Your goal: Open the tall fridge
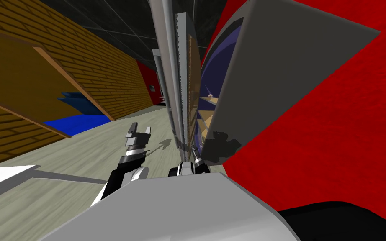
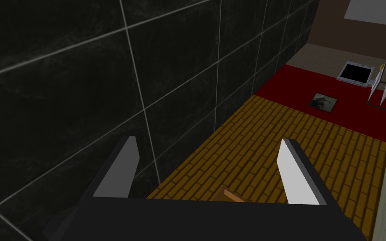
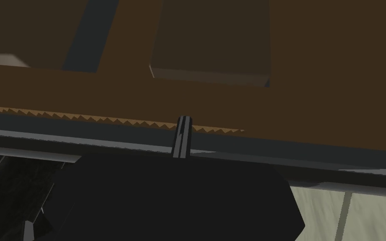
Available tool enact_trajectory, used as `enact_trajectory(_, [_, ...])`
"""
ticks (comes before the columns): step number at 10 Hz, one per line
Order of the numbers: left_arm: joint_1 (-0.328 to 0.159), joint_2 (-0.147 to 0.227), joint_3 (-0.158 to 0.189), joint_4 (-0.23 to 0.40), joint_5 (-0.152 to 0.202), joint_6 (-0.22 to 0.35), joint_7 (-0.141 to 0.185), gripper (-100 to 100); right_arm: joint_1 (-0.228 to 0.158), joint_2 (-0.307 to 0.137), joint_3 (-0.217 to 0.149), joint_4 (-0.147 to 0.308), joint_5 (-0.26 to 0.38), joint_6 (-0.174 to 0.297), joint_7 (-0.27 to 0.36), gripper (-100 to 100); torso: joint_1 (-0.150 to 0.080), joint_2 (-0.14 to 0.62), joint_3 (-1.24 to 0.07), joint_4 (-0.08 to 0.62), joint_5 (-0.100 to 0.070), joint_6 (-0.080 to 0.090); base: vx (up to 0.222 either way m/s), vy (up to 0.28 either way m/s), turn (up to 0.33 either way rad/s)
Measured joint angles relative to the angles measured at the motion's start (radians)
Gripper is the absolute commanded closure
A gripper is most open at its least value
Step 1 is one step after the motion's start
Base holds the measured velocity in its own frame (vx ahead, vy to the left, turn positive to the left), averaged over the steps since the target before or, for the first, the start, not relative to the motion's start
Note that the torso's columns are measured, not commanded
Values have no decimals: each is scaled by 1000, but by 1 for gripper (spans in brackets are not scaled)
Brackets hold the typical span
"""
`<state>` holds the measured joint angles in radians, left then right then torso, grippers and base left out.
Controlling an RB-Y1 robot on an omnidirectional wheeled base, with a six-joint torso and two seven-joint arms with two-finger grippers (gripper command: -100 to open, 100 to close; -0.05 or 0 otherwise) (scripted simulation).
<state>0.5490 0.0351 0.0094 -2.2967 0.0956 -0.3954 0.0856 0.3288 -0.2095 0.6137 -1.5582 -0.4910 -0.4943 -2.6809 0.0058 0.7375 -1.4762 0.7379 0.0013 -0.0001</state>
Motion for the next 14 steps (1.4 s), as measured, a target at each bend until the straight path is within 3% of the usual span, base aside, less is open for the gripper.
enact_trajectory(11, [0, 0, 0, 0, 0, 0, 0, 0, 25, 157, -112, 24, -39, -3, 137, 100, -10, 2, 1, 0, -2, 0, 39, 271, -81])
enact_trajectory(12, [0, 0, 0, 0, 0, 0, 0, 0, 25, 159, -113, 24, -39, -3, 139, -100, -14, 2, 1, 0, -3, 0, 13, 47, -20])
enact_trajectory(14, [0, 0, 0, 0, 0, 0, 0, 0, 19, 127, -117, 32, -41, -4, 141, -100, -9, 0, 0, 0, -2, 0, 24, 57, -38])
